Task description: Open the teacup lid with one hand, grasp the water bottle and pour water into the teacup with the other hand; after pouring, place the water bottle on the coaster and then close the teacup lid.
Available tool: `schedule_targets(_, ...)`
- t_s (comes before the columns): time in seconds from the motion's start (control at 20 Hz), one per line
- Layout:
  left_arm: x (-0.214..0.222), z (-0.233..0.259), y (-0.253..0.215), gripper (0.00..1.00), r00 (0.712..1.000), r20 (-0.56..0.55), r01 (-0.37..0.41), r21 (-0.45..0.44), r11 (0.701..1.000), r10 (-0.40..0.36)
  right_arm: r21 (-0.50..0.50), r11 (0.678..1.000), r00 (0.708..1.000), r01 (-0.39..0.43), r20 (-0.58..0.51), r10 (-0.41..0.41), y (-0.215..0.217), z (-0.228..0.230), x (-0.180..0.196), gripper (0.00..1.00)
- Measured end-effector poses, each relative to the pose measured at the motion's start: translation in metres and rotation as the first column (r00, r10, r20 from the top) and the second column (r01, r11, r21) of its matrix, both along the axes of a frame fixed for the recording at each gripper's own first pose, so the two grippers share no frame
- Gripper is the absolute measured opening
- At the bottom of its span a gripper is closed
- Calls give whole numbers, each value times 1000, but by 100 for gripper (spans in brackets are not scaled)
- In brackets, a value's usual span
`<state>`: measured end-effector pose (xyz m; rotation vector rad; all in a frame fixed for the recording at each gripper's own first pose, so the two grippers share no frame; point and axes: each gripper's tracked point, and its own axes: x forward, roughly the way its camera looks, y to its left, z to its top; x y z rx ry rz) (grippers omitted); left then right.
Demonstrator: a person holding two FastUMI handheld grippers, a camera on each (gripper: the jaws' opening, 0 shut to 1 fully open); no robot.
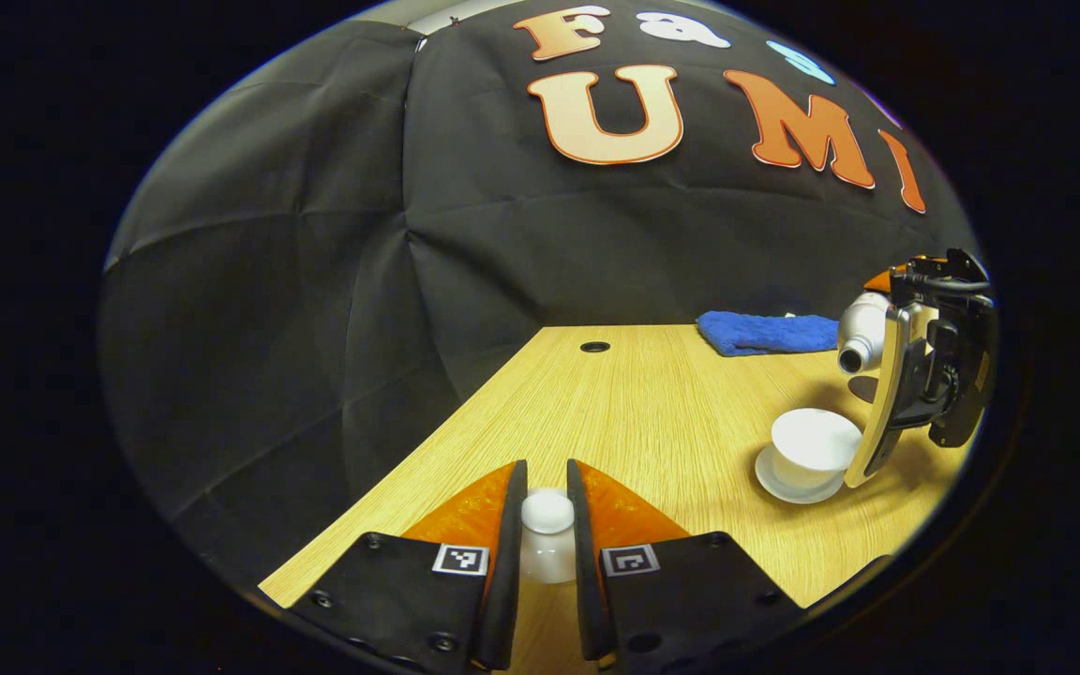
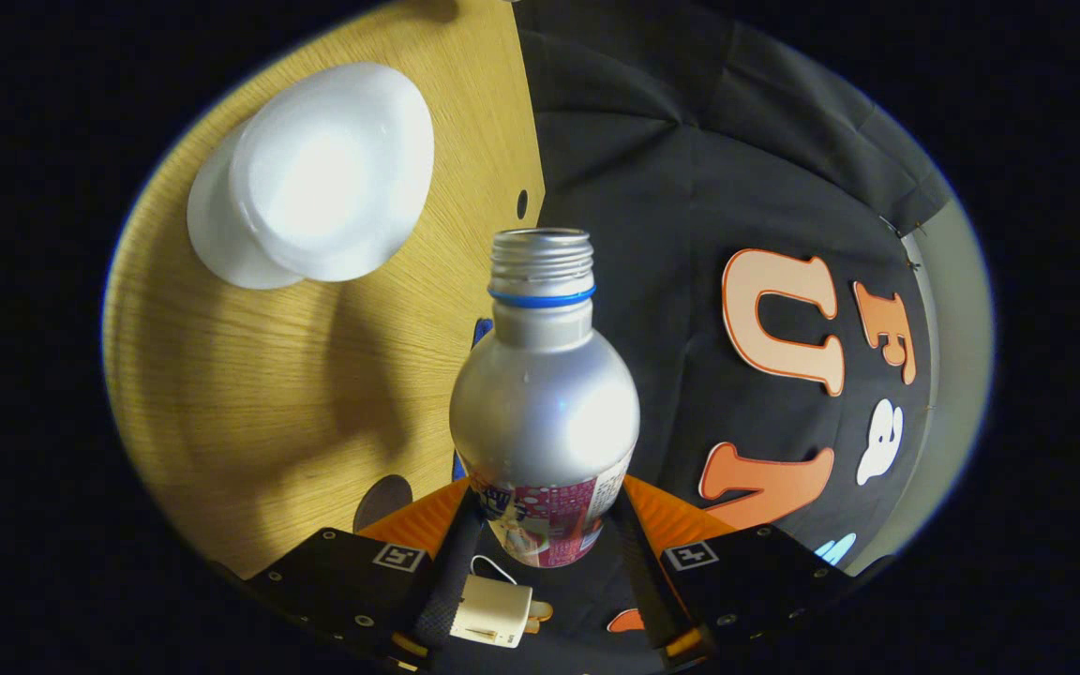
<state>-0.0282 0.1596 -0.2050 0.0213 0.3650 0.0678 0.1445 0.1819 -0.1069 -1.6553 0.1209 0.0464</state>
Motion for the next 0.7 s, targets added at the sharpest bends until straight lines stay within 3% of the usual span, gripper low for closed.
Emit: schedule_targets(0.7,0,3,0,30,1000,6,4,-2,1000,-4,-170,984,992,-59,100,77,6,32,12,77)
